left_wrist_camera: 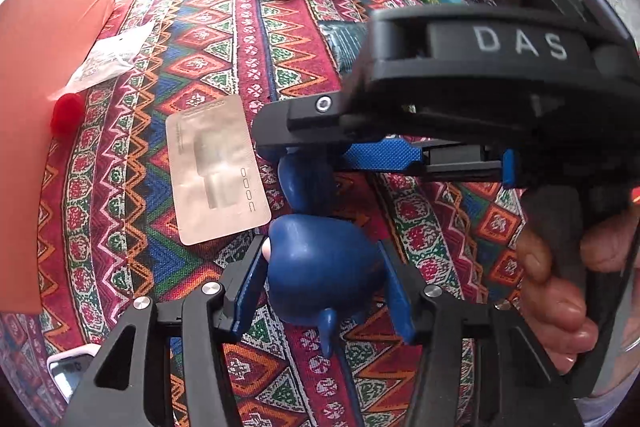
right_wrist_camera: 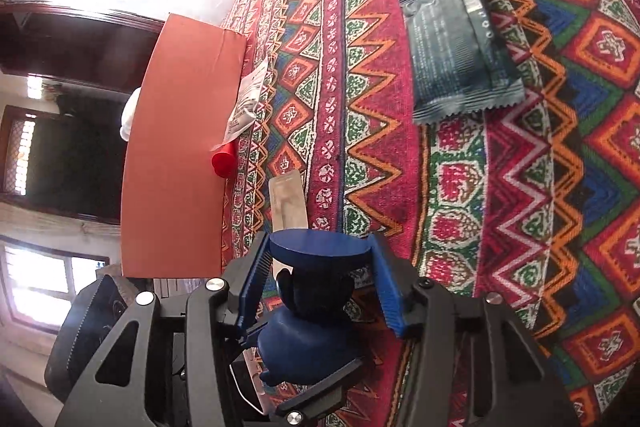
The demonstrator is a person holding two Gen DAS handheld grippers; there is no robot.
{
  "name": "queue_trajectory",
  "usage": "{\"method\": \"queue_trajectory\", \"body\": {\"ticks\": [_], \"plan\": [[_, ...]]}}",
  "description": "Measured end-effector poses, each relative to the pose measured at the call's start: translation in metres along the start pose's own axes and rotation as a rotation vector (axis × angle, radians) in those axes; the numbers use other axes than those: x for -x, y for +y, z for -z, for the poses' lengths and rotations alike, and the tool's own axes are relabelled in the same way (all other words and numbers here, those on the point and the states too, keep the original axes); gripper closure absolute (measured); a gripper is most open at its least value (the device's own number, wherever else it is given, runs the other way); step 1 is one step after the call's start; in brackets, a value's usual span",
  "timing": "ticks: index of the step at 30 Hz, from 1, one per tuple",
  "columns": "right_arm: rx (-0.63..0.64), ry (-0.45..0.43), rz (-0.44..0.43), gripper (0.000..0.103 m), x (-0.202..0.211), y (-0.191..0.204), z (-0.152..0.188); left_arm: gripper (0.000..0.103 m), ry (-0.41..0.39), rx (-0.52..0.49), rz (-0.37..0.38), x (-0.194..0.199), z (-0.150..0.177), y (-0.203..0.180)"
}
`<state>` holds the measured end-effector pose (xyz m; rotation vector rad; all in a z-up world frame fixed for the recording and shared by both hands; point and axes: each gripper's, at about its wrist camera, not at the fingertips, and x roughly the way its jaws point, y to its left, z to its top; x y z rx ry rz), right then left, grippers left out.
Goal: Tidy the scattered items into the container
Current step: 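Close the right gripper on the blue object's round top while the left holds it, then carry the blue object into the pink box and open both grippers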
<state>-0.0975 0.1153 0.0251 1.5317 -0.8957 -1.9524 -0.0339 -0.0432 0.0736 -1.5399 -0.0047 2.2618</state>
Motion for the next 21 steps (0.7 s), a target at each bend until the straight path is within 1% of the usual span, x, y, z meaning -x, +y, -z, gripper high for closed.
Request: {"method": "queue_trajectory", "body": {"ticks": [4,13,17,21], "plan": [[0.025,-0.029,-0.035,0.055,0.008,0.014,0.0,0.053,-0.05,-0.004,-0.022,0.017,0.0,0.001],[0.107,-0.121,-0.136,0.055,0.04,0.045,0.005,0.053,-0.188,-0.088,-0.124,0.06,0.006,-0.014],[0.154,-0.169,-0.158,0.055,0.054,0.061,0.009,0.053,-0.241,-0.119,-0.15,0.078,0.009,-0.017],[0.192,-0.202,-0.175,0.055,0.062,0.079,0.012,0.053,-0.292,-0.131,-0.166,0.093,0.002,-0.015]]}}
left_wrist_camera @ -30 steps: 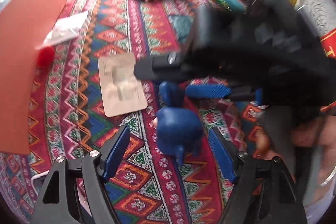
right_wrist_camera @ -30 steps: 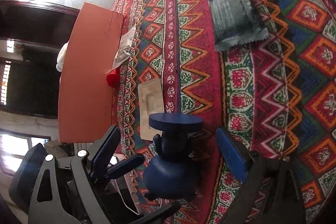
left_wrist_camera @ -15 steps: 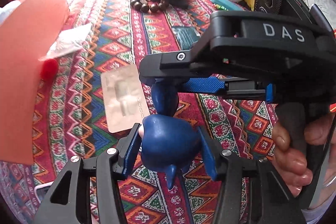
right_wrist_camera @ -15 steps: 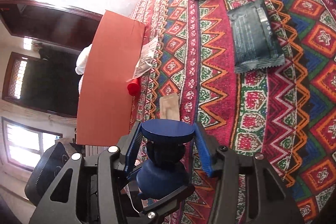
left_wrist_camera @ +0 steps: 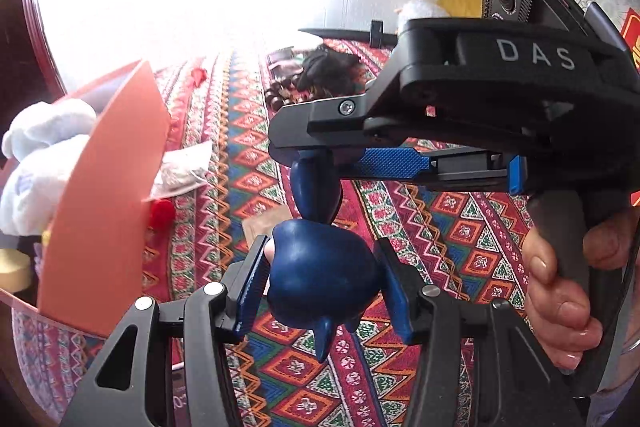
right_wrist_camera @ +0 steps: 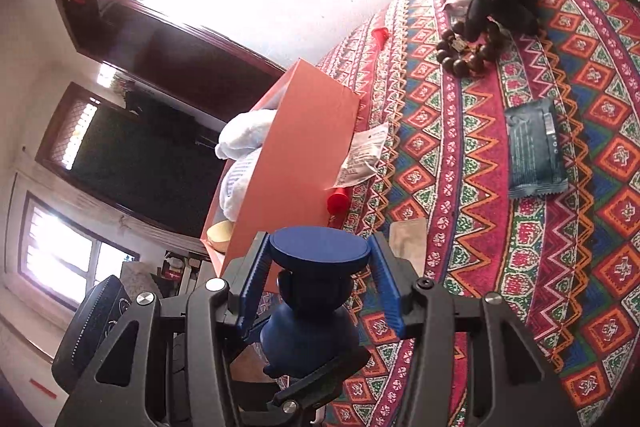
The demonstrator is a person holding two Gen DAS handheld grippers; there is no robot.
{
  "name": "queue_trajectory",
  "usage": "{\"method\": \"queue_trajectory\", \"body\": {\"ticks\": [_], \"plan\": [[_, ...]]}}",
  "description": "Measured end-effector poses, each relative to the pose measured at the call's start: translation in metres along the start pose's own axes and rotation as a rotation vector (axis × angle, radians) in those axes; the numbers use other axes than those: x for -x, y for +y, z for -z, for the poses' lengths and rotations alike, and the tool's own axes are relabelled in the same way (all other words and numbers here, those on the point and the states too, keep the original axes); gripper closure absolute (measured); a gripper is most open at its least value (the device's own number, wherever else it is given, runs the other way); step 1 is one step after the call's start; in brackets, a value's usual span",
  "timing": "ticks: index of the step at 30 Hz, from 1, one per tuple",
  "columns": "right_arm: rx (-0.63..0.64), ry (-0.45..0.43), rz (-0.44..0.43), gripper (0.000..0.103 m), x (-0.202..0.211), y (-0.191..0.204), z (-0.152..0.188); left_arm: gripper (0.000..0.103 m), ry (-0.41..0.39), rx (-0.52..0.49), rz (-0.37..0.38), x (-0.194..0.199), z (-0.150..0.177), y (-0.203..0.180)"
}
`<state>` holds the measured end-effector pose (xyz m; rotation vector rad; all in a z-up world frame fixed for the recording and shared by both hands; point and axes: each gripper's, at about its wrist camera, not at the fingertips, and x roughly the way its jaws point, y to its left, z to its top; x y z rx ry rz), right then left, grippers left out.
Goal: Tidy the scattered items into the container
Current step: 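Carry the blue object into the pink box and open both grippers, then grasp the dark green packet on the bedspread with the right gripper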
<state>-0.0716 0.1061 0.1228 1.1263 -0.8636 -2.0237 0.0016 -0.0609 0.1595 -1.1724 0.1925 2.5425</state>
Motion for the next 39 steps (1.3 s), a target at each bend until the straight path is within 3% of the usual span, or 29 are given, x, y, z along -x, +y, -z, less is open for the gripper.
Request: {"method": "queue_trajectory", "body": {"ticks": [7,13,14,16,18,19,20,21,22,23,25,26,28,32,35,39], "plan": [[0.124,-0.056,-0.029,0.055,-0.024,0.075,-0.011,0.053,-0.117,0.072,-0.053,0.048,-0.017,0.055],[0.208,-0.027,-0.071,0.055,-0.089,0.152,-0.024,0.052,-0.21,0.236,-0.146,0.088,-0.018,0.143],[0.227,-0.023,-0.045,0.055,-0.104,0.162,-0.023,0.05,-0.204,0.268,-0.203,0.09,-0.014,0.161],[0.241,-0.006,0.013,0.055,-0.134,0.172,-0.022,0.028,-0.175,0.329,-0.326,0.092,-0.002,0.194],[0.196,0.063,0.047,0.053,-0.172,0.166,-0.02,0.024,-0.136,0.422,-0.441,0.093,0.015,0.228],[0.156,0.121,0.079,0.037,-0.192,0.158,-0.016,0.024,-0.115,0.473,-0.48,0.094,0.022,0.244],[0.159,0.172,0.138,0.031,-0.211,0.154,-0.01,0.024,-0.098,0.516,-0.503,0.095,0.03,0.257],[0.265,0.164,0.212,0.029,-0.222,0.163,-0.003,0.024,-0.087,0.54,-0.516,0.097,0.036,0.265],[0.422,0.147,0.338,0.017,-0.231,0.179,0.008,0.024,-0.074,0.548,-0.533,0.098,0.041,0.271],[0.542,0.192,0.437,0.011,-0.247,0.189,0.021,0.024,-0.06,0.546,-0.552,0.097,0.045,0.273],[0.681,0.22,0.559,0.009,-0.263,0.196,0.042,0.024,-0.049,0.534,-0.573,0.095,0.05,0.273],[0.684,0.208,0.56,0.014,-0.259,0.195,0.045,0.024,-0.052,0.531,-0.569,0.096,0.049,0.271],[0.599,0.139,0.473,0.016,-0.232,0.19,0.037,0.023,-0.075,0.53,-0.549,0.099,0.047,0.265],[0.442,-0.053,0.33,0.012,-0.147,0.174,0.015,0.023,-0.111,0.486,-0.51,0.092,0.042,0.245],[0.38,-0.181,0.362,0.012,-0.079,0.143,0.001,0.023,-0.149,0.428,-0.434,0.088,0.03,0.218],[0.228,-0.289,0.455,0.011,0.008,0.066,-0.014,0.023,-0.173,0.341,-0.349,0.076,0.017,0.166]]}}
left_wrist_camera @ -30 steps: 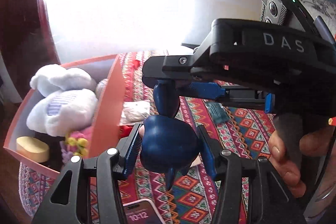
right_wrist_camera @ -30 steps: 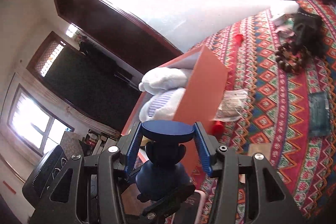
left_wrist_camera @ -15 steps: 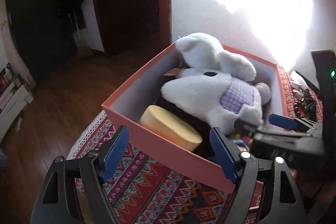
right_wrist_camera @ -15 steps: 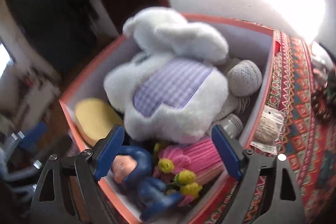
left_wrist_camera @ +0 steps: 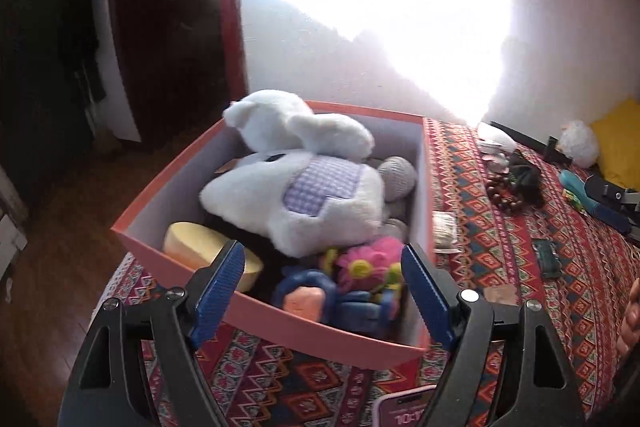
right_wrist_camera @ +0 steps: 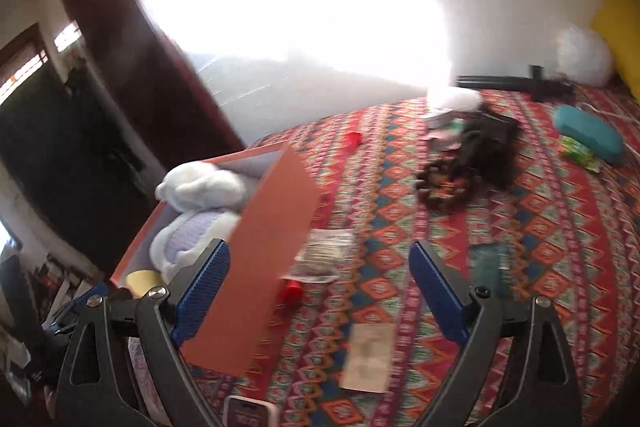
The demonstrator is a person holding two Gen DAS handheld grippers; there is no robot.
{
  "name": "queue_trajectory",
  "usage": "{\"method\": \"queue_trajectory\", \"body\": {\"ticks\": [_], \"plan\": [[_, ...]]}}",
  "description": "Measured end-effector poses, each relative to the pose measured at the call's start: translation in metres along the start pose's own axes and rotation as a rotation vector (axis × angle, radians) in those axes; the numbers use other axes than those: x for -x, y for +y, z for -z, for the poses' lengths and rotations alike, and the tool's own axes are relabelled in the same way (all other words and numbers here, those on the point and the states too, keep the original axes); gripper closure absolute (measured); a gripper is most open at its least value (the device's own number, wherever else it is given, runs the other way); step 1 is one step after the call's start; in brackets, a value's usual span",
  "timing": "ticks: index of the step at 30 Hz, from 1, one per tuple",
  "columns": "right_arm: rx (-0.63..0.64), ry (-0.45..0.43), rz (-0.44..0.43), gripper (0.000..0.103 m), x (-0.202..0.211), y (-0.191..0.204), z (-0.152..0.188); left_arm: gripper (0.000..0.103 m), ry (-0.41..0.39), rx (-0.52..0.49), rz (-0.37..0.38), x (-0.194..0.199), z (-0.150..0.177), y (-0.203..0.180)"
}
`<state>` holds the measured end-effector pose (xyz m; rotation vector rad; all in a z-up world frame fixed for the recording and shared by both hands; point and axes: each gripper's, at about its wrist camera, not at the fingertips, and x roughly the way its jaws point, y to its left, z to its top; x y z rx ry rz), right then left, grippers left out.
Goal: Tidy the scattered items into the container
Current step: 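Grasp the dark green packet on the bedspread with the right gripper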
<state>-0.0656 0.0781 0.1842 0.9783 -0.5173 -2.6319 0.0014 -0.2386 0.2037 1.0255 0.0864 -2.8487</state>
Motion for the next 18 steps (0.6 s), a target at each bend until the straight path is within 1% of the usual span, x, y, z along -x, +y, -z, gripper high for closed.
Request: {"method": "queue_trajectory", "body": {"ticks": [3,5,6,7,8,9,10,11,12,14,15,18], "plan": [[-0.143,-0.01,0.091,0.011,0.013,-0.078,0.014,0.023,0.052,-0.031,0.114,-0.006,0.013,-0.051],[-0.185,-0.014,0.123,0.011,0.013,-0.113,0.03,0.023,0.11,-0.087,0.168,-0.02,0.027,-0.092],[-0.192,0.018,0.146,0.011,0.007,-0.124,0.036,0.023,0.143,-0.126,0.18,-0.029,0.035,-0.113],[-0.199,0.072,0.161,0.012,-0.004,-0.129,0.038,0.023,0.181,-0.166,0.184,-0.04,0.044,-0.135],[-0.185,0.107,0.142,0.012,-0.013,-0.13,0.036,0.023,0.225,-0.198,0.189,-0.053,0.054,-0.154],[-0.137,0.118,0.119,0.012,-0.021,-0.126,0.033,0.023,0.27,-0.217,0.195,-0.066,0.062,-0.168],[-0.069,0.128,0.133,0.012,-0.031,-0.118,0.031,0.023,0.312,-0.227,0.2,-0.079,0.069,-0.18],[-0.005,0.143,0.169,0.012,-0.039,-0.111,0.03,0.023,0.346,-0.23,0.197,-0.09,0.075,-0.189],[0.04,0.159,0.191,0.012,-0.047,-0.106,0.031,0.023,0.367,-0.223,0.188,-0.098,0.078,-0.193],[0.072,0.196,0.199,0.012,-0.066,-0.102,0.034,0.023,0.376,-0.186,0.174,-0.107,0.074,-0.194],[0.087,0.218,0.208,0.012,-0.076,-0.101,0.036,0.023,0.363,-0.173,0.161,-0.107,0.069,-0.192],[0.202,0.273,0.27,0.011,-0.108,-0.095,0.042,0.023,0.297,-0.183,0.069,-0.106,0.051,-0.184]]}}
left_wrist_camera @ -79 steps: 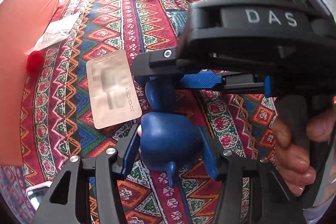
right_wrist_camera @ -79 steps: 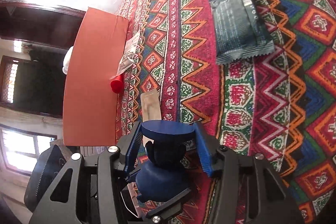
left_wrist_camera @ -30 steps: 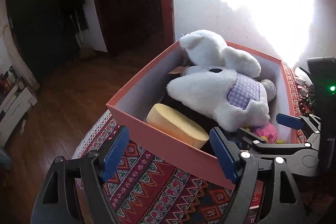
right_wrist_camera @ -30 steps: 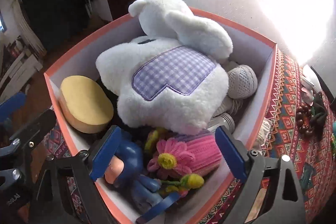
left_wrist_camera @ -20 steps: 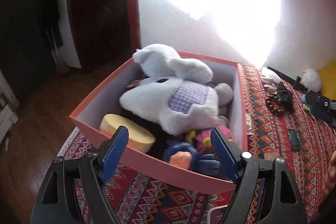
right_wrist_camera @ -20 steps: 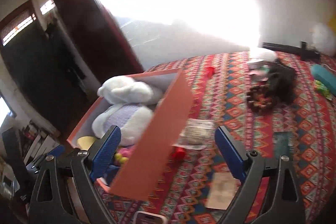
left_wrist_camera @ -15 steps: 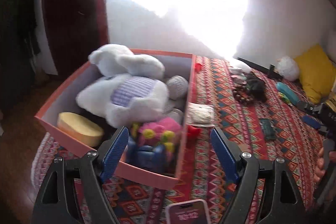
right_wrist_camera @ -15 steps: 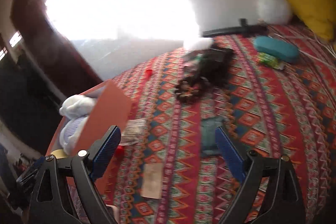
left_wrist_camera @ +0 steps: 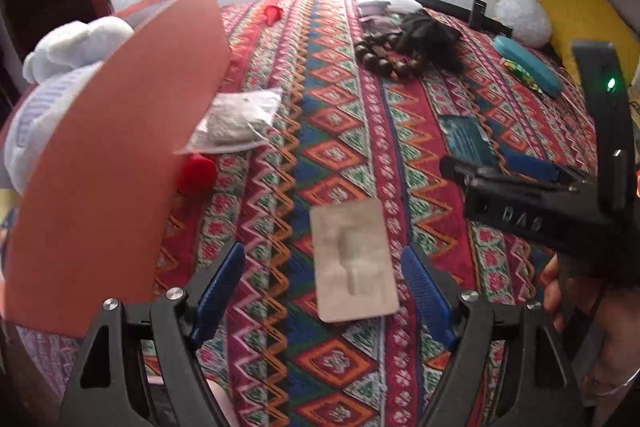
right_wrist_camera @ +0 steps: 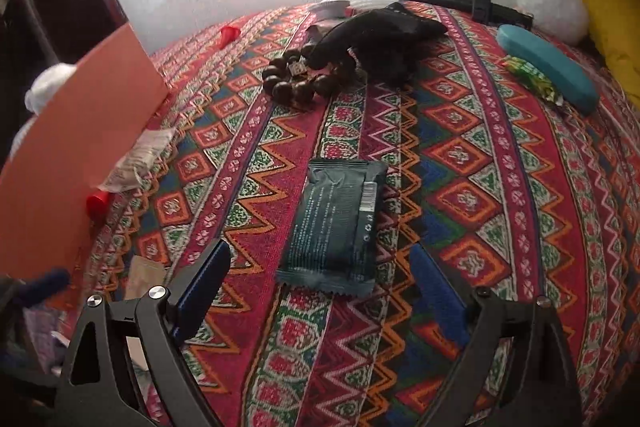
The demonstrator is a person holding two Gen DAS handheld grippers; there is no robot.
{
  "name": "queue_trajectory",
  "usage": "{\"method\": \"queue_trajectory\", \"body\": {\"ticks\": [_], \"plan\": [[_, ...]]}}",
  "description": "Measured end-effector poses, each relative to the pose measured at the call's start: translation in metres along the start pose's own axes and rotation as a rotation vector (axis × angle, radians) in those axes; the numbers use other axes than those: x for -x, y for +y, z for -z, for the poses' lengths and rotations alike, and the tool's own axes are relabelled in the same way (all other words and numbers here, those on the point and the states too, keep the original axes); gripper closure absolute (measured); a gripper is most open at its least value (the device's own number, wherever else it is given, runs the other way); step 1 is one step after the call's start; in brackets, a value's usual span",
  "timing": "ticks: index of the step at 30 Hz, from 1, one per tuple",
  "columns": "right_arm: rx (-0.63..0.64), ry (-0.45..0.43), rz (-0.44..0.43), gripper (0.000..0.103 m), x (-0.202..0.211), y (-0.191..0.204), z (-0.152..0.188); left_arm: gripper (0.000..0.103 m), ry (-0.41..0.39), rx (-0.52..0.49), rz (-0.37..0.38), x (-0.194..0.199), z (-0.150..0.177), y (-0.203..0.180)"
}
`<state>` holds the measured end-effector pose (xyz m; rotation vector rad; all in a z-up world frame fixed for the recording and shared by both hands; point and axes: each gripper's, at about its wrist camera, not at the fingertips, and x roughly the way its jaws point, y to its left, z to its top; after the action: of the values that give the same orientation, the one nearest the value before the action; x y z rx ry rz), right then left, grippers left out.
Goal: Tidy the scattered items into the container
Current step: 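Grasp the dark green packet on the bedspread with the right gripper, then grasp the clear bag with round sponge using the left gripper while the right holds the packet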
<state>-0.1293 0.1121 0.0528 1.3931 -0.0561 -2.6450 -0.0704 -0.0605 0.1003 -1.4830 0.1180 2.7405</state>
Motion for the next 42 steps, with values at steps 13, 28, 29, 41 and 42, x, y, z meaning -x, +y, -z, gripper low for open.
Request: {"method": "queue_trajectory", "body": {"ticks": [13,28,29,41,42], "plan": [[-0.246,0.033,-0.268,0.059,0.004,-0.054,-0.016,0.017,0.073,-0.11,-0.248,-0.115,-0.087,0.005],[-0.322,0.005,-0.348,0.059,0.013,-0.069,-0.021,0.103,0.007,0.093,0.113,-0.032,-0.076,0.04],[-0.329,0.007,-0.358,0.059,0.013,-0.069,-0.021,0.103,-0.006,0.087,0.09,-0.024,-0.08,0.041],[-0.326,-0.018,-0.397,0.058,0.024,-0.067,-0.026,0.059,0.164,0.161,-0.111,-0.12,-0.109,0.05],[-0.334,-0.022,-0.403,0.057,0.025,-0.069,-0.026,0.059,0.158,0.224,-0.096,-0.12,-0.106,0.055]]}}
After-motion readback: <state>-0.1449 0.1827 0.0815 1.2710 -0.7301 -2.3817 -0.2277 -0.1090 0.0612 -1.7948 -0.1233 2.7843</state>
